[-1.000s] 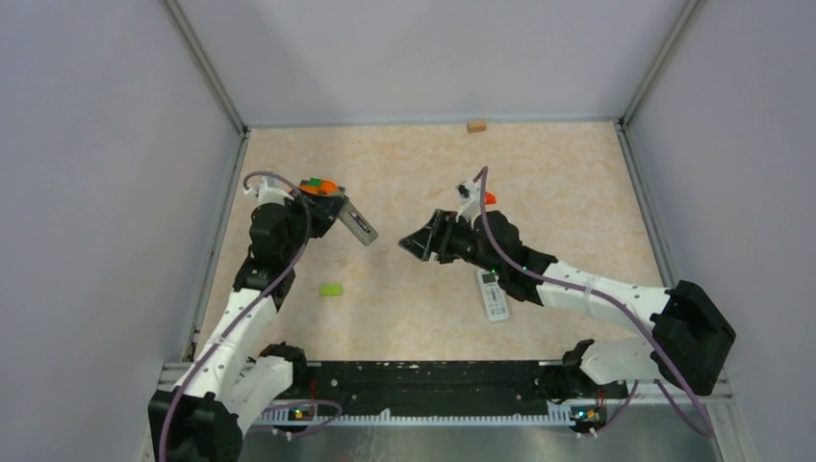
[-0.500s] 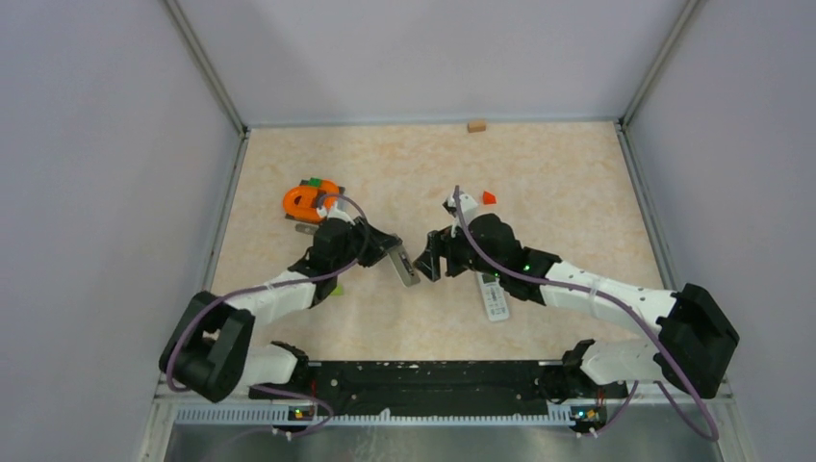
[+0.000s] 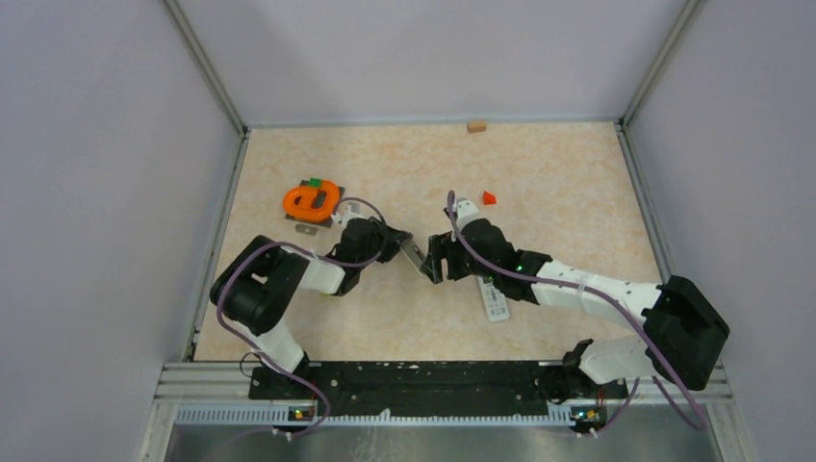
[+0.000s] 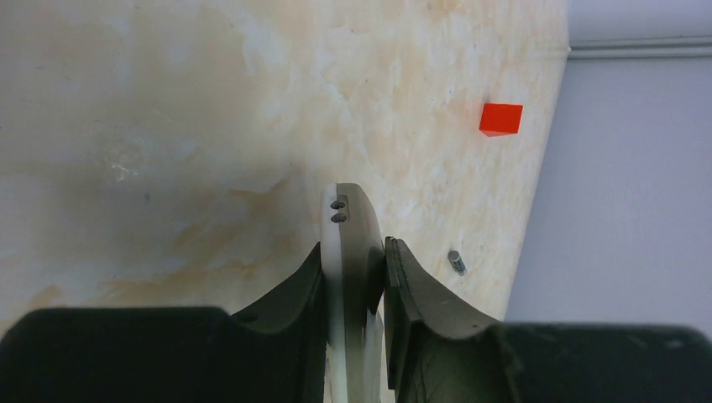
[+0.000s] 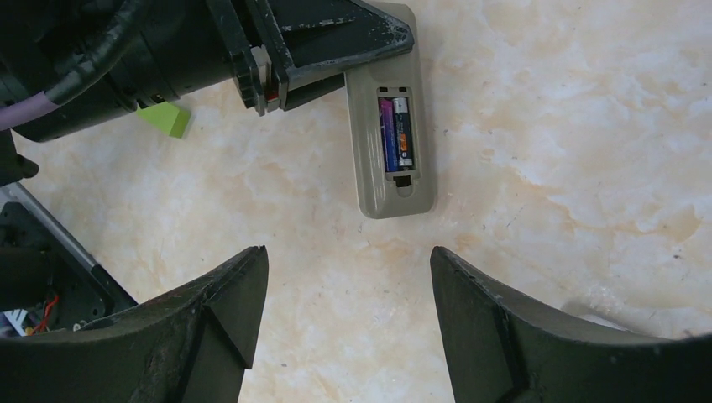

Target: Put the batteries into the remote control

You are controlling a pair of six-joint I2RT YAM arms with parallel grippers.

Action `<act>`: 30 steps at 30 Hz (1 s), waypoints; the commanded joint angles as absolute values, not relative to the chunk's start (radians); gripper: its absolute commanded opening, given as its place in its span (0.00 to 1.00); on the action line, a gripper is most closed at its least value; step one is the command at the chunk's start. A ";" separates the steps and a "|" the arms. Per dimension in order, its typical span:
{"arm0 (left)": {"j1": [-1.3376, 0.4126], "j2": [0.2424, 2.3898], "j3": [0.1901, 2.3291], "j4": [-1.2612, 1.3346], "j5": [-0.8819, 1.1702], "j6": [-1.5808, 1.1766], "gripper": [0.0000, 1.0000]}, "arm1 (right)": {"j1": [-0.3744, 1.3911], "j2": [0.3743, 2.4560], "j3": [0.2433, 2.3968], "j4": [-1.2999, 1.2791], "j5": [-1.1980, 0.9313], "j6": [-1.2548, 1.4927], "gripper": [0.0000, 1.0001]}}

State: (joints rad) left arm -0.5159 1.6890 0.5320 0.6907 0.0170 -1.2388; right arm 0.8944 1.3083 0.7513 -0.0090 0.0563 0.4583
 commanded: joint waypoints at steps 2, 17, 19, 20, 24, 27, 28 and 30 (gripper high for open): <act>-0.536 1.672 0.560 0.676 -0.140 -1.267 0.36 | 0.885 1.298 0.736 0.003 0.100 0.537 0.72; -0.541 1.395 0.648 -0.193 -0.407 -1.233 0.99 | 0.841 1.234 0.720 -0.028 0.072 0.586 0.71; -0.521 1.364 0.702 -0.319 -0.482 -1.146 0.99 | 0.834 1.219 0.711 -0.024 0.064 0.593 0.71; -0.504 1.351 0.720 -0.349 -0.511 -1.100 0.99 | 0.831 1.212 0.707 -0.023 0.059 0.594 0.70; -0.345 1.324 0.787 -0.396 -0.519 -0.961 0.99 | 0.815 1.194 0.697 -0.022 0.048 0.592 0.69; -0.187 1.348 0.838 -0.366 -0.429 -0.861 0.96 | 0.794 1.194 0.695 -0.007 0.021 0.594 0.69; -0.149 1.369 0.859 -0.357 -0.421 -0.836 0.93 | 0.789 1.199 0.694 -0.008 0.010 0.594 0.68; -0.085 1.426 0.919 -0.371 -0.402 -0.814 0.78 | 0.781 1.208 0.693 0.023 0.003 0.597 0.67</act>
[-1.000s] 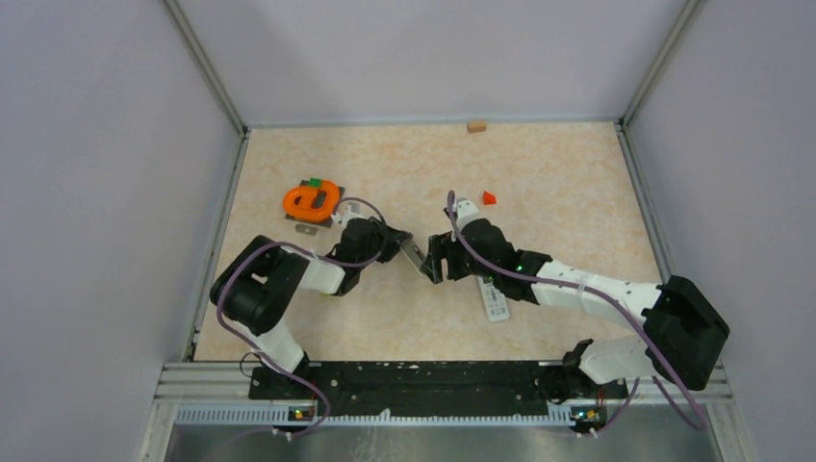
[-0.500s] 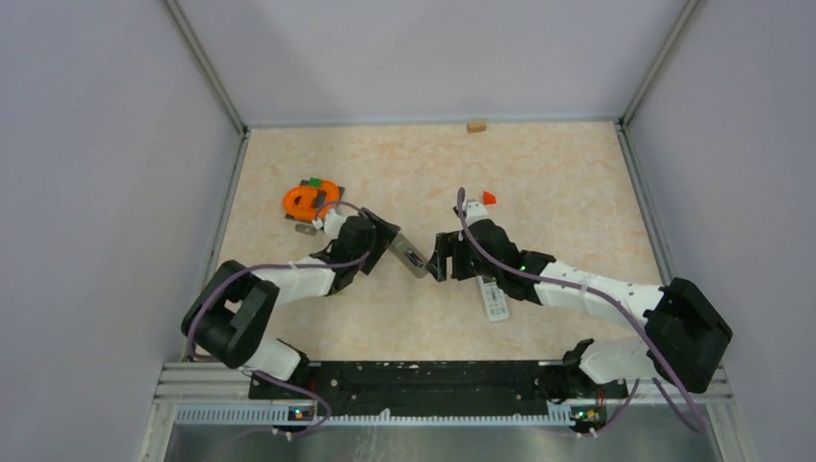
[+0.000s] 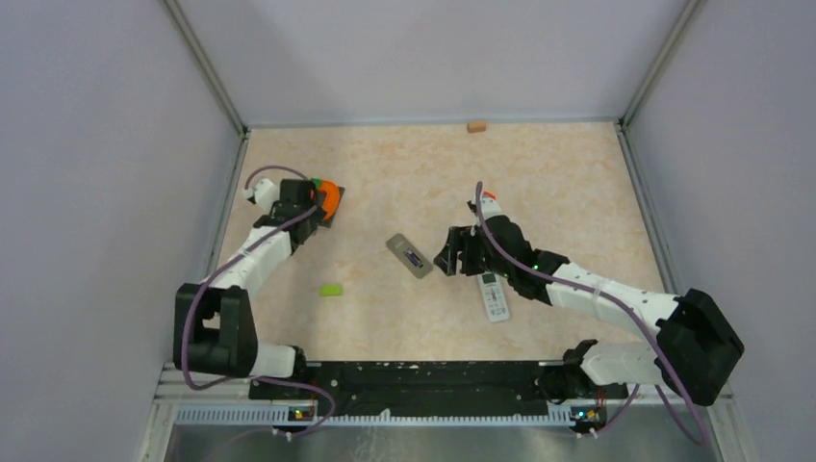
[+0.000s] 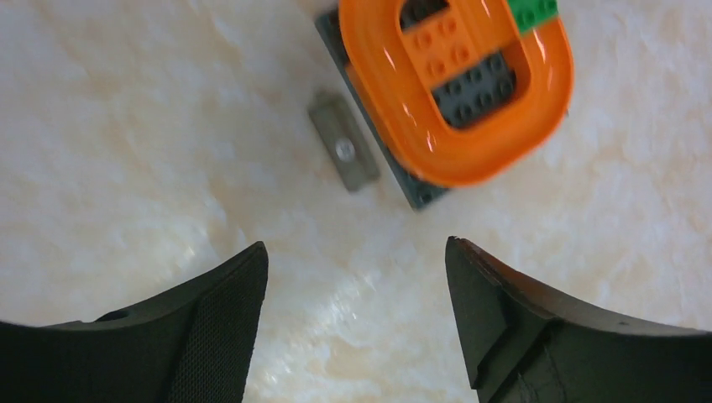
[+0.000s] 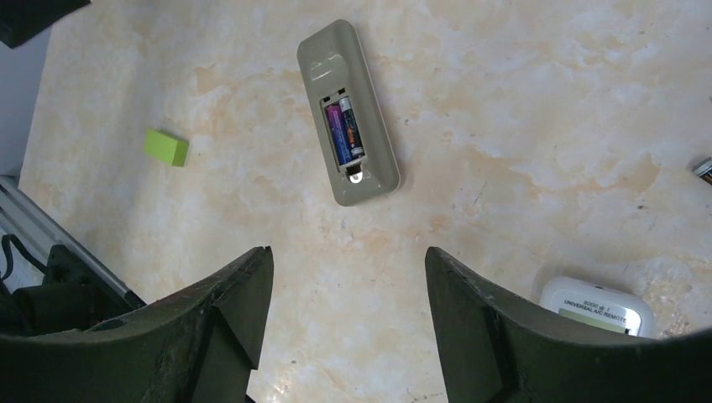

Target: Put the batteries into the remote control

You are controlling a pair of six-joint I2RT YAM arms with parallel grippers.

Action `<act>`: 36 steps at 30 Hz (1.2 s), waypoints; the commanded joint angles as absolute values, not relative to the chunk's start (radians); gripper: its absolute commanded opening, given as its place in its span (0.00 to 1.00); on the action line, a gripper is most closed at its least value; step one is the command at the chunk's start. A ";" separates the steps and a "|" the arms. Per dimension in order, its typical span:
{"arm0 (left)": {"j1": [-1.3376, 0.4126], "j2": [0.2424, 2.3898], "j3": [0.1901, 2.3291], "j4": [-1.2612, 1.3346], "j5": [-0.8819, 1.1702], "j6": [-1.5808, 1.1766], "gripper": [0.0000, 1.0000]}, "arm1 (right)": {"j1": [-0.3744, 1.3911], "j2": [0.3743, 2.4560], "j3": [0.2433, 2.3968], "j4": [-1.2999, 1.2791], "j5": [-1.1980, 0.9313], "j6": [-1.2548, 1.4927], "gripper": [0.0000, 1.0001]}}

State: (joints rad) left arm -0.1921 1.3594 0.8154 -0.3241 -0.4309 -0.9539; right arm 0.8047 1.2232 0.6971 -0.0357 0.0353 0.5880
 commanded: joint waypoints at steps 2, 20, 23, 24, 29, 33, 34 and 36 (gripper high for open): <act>-0.028 1.493 0.958 -0.365 -0.367 -0.801 0.64 | 0.775 1.219 0.688 0.034 -0.021 0.606 0.66; 0.146 1.785 1.110 -0.300 -0.251 -0.783 0.45 | 0.764 1.218 0.669 0.035 -0.048 0.628 0.60; 0.147 1.805 1.120 -0.299 -0.212 -0.768 0.41 | 0.761 1.212 0.663 0.033 -0.047 0.629 0.59; 0.147 1.807 1.122 -0.310 -0.206 -0.768 0.40 | 0.761 1.210 0.660 0.033 -0.046 0.629 0.59; 0.146 1.757 1.061 -0.307 -0.148 -0.806 0.23 | 0.758 1.209 0.652 0.038 -0.045 0.632 0.59; 0.126 1.702 0.973 -0.273 -0.081 -0.839 0.18 | 0.758 1.217 0.649 0.049 -0.046 0.636 0.58; 0.118 1.688 0.956 -0.263 -0.070 -0.842 0.17 | 0.758 1.220 0.649 0.050 -0.046 0.637 0.58; 0.100 1.668 0.930 -0.259 -0.055 -0.849 0.16 | 0.758 1.225 0.649 0.051 -0.049 0.638 0.58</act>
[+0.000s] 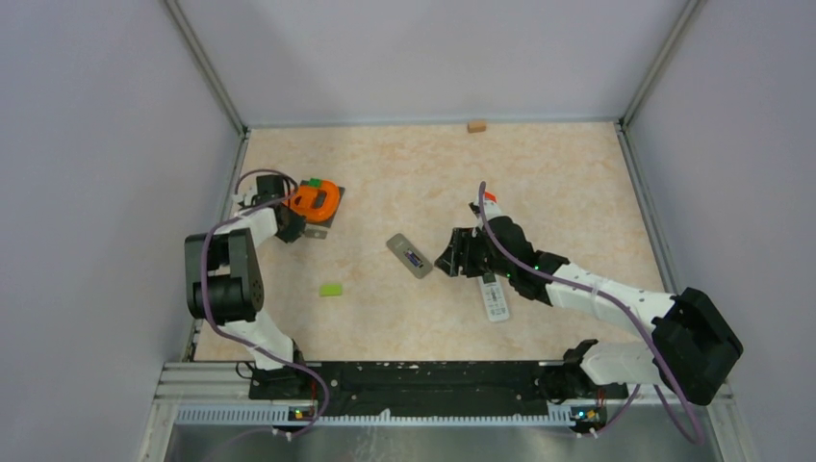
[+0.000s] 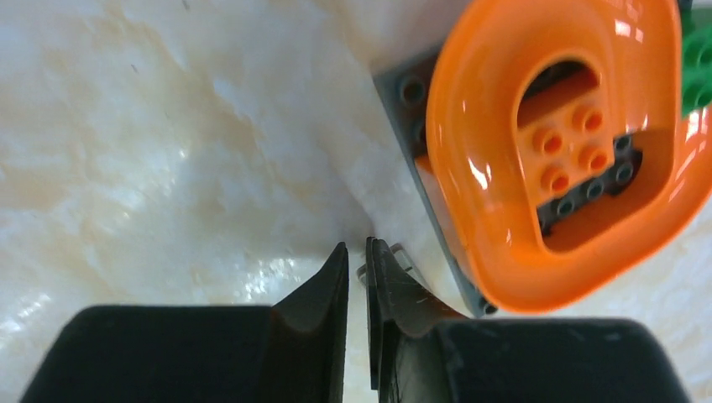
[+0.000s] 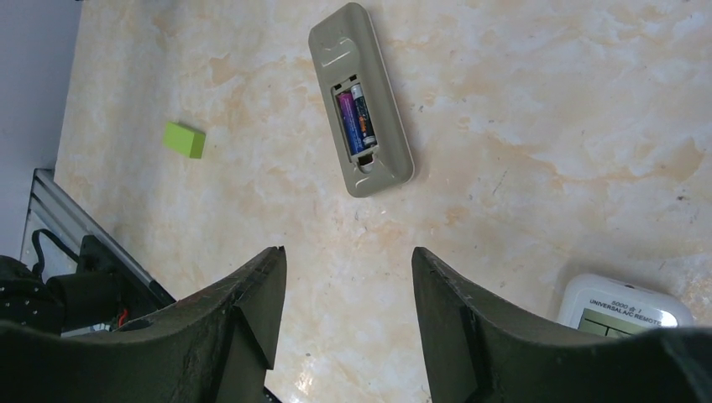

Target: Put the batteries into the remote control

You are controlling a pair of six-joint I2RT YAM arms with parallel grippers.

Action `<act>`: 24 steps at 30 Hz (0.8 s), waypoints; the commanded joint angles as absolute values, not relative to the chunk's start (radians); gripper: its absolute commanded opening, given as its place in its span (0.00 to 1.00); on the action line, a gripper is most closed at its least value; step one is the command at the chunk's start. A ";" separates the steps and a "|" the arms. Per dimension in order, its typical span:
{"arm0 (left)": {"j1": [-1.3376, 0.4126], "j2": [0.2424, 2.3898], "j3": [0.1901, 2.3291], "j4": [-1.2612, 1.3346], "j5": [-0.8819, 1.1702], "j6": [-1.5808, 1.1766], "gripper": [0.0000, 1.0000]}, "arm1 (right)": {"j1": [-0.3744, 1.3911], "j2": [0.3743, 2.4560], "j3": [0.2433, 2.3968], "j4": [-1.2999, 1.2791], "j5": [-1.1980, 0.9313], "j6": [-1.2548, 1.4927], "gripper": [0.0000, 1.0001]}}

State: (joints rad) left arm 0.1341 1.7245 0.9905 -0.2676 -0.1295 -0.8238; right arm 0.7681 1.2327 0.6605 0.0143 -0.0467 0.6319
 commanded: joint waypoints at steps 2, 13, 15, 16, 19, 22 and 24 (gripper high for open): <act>0.075 1.649 0.910 -0.255 -0.049 -0.846 0.16 | 0.758 1.228 0.647 0.054 -0.048 0.641 0.57; -0.093 1.593 0.859 -0.268 -0.067 -0.816 0.15 | 0.759 1.247 0.644 0.065 -0.044 0.656 0.56; -0.094 1.581 0.872 -0.301 -0.107 -0.796 0.16 | 0.758 1.248 0.646 0.064 -0.044 0.657 0.56; -0.094 1.573 0.878 -0.318 -0.128 -0.784 0.18 | 0.758 1.250 0.648 0.064 -0.045 0.658 0.56; -0.094 1.551 0.901 -0.351 -0.158 -0.756 0.29 | 0.758 1.256 0.650 0.064 -0.046 0.658 0.56; -0.094 1.535 0.920 -0.356 -0.138 -0.729 0.40 | 0.758 1.263 0.651 0.069 -0.049 0.660 0.56; -0.094 1.537 0.931 -0.336 -0.085 -0.702 0.47 | 0.758 1.269 0.655 0.070 -0.053 0.662 0.56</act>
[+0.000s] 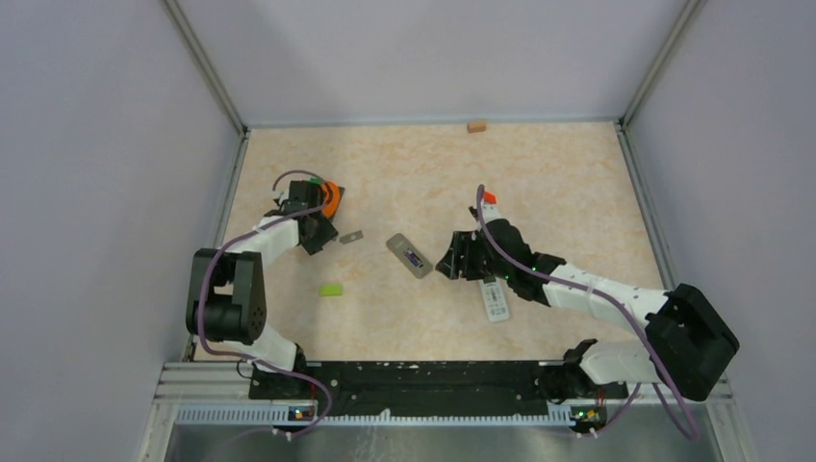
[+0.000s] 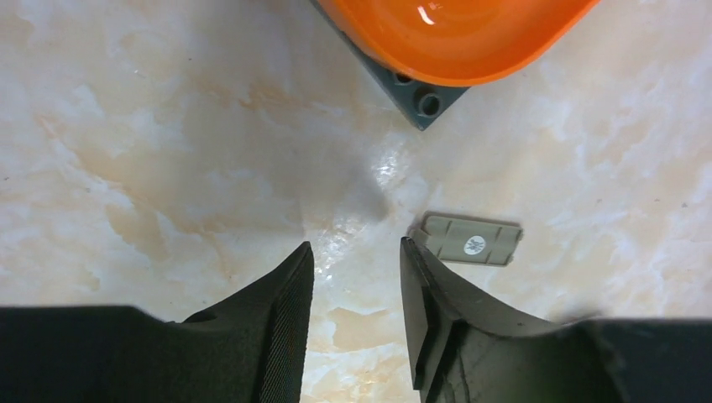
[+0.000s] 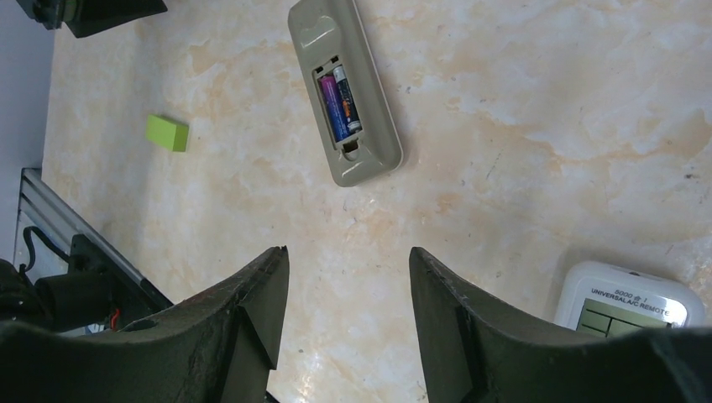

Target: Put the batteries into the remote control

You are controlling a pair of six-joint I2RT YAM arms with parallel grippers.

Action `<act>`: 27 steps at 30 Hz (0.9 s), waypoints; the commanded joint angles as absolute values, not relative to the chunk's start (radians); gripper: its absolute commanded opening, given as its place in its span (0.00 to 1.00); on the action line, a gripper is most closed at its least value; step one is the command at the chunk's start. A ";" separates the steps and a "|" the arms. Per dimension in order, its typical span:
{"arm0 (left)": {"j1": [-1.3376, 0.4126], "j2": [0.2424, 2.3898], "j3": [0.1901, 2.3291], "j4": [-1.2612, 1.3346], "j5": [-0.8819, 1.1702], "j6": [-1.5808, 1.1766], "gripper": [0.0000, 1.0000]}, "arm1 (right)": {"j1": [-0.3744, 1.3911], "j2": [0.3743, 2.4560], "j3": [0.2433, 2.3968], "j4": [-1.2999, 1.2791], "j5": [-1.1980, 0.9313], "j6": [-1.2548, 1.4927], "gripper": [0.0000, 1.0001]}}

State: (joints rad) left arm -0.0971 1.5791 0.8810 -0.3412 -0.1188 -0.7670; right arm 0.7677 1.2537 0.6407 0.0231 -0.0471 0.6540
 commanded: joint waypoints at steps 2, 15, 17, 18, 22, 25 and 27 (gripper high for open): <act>-0.096 1.549 0.944 -0.330 -0.039 -0.682 0.51 | 0.758 1.276 0.658 0.072 -0.055 0.663 0.56; -0.124 1.654 0.994 -0.341 -0.032 -0.642 0.39 | 0.758 1.308 0.670 0.070 -0.058 0.663 0.55; -0.127 1.664 1.004 -0.341 -0.031 -0.640 0.38 | 0.758 1.308 0.669 0.069 -0.058 0.663 0.54; -0.127 1.669 1.010 -0.342 -0.030 -0.639 0.38 | 0.758 1.309 0.667 0.069 -0.057 0.664 0.54; -0.131 1.685 1.034 -0.356 -0.037 -0.635 0.38 | 0.758 1.308 0.665 0.069 -0.056 0.668 0.54; -0.141 1.694 1.047 -0.384 -0.059 -0.642 0.31 | 0.758 1.308 0.662 0.069 -0.054 0.670 0.54; -0.155 1.694 1.047 -0.405 -0.086 -0.647 0.30 | 0.758 1.308 0.661 0.068 -0.052 0.670 0.54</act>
